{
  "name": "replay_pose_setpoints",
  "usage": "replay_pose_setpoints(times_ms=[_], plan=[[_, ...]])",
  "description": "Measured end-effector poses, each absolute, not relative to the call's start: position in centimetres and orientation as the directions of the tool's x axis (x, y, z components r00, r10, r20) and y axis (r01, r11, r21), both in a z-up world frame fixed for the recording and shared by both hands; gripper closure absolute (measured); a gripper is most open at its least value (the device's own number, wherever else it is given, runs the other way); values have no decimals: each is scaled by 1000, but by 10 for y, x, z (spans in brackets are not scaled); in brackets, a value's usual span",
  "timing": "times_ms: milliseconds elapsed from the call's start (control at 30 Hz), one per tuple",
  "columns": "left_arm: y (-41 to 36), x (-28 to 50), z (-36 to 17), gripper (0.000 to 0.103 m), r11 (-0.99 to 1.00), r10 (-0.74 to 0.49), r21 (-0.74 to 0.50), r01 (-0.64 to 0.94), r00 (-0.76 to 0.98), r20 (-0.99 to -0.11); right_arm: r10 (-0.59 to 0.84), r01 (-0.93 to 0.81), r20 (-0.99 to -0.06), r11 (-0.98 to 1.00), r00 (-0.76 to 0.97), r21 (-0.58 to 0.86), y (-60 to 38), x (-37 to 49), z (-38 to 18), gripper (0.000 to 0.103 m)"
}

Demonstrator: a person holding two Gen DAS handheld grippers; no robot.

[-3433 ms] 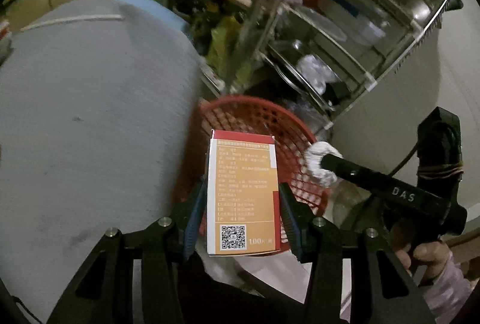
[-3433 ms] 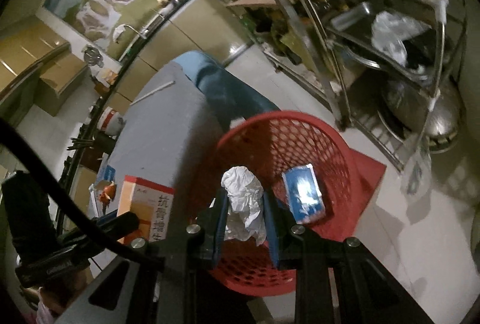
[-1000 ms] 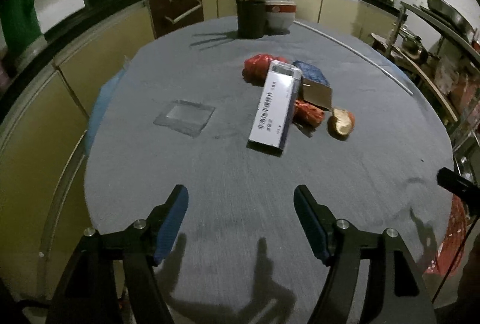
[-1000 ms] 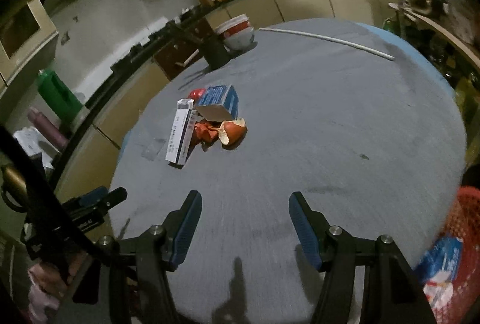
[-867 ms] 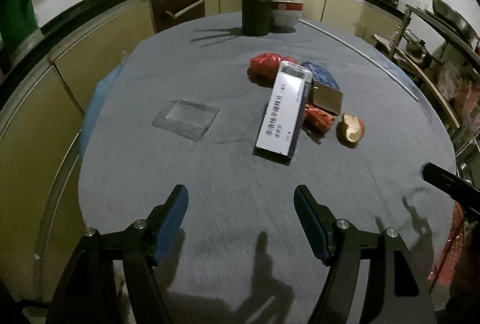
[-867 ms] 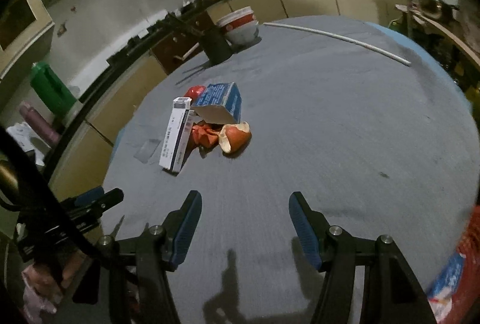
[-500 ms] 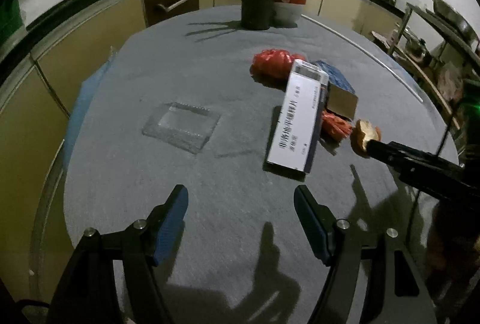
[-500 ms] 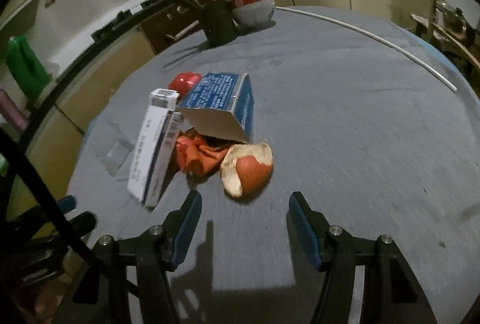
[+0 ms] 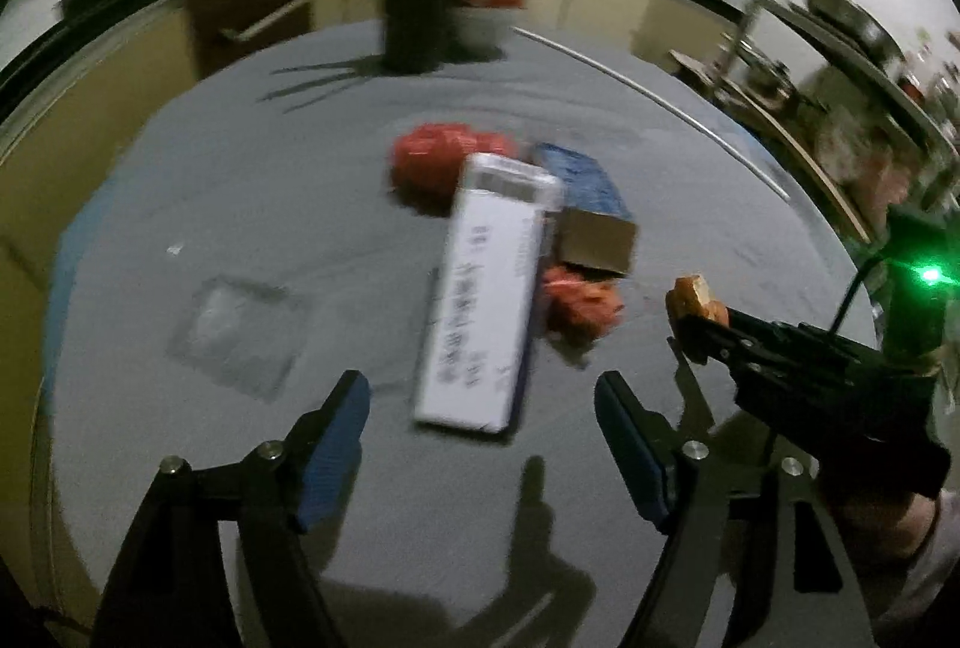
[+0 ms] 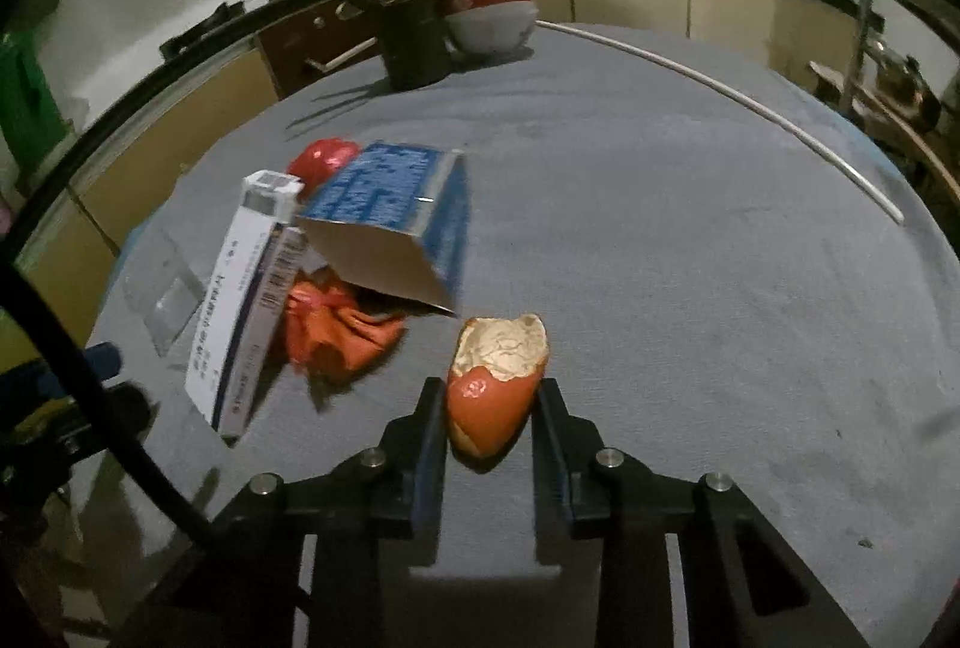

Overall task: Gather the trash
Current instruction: 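Grasp the orange peel with the right tool while the left tool grasps the white medicine box, then lift the peel and white box and carry both toward the red basket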

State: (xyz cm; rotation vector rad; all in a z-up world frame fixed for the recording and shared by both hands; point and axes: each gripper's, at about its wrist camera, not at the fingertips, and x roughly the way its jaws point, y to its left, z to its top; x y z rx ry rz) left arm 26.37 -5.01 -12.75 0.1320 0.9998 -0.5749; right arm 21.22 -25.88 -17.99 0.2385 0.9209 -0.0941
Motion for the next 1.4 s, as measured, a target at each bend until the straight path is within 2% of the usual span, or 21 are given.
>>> replay_pose_setpoints(times_ms=[100, 233, 267, 300, 333, 567, 833, 1000, 1400], plan=[[-66, 280, -141, 24, 843, -367, -140, 519, 365, -855, 52, 208, -798, 953, 601, 219, -277, 202, -180, 71], [-61, 295, -152, 25, 851, -398, -206, 483, 339, -852, 74, 217, -797, 943, 600, 252, -289, 188, -179, 71], [-58, 297, -153, 29, 852, -410, -221, 475, 341, -846, 78, 216, -795, 942, 601, 256, -289, 186, -179, 71], [-57, 299, -155, 50, 854, -413, -230, 467, 338, -846, 84, 213, -793, 941, 603, 262, -289, 184, -180, 71], [-54, 302, -157, 52, 853, -420, -249, 458, 321, -849, 93, 209, -788, 939, 608, 272, -290, 181, -179, 71], [-29, 274, -147, 52, 880, -424, -282, 381, 366, -828, 117, 179, -757, 938, 643, 297, -286, 162, -166, 71], [-16, 202, -115, 52, 898, -393, -240, 370, 426, -815, 127, 146, -716, 941, 686, 307, -282, 123, -140, 71], [-28, 154, -96, 52, 910, -336, -145, 388, 488, -806, 122, 128, -691, 946, 713, 299, -278, 91, -126, 71], [-67, 83, -62, 52, 885, -317, -29, 465, 557, -767, 91, 123, -624, 948, 776, 293, -281, 10, -91, 71]])
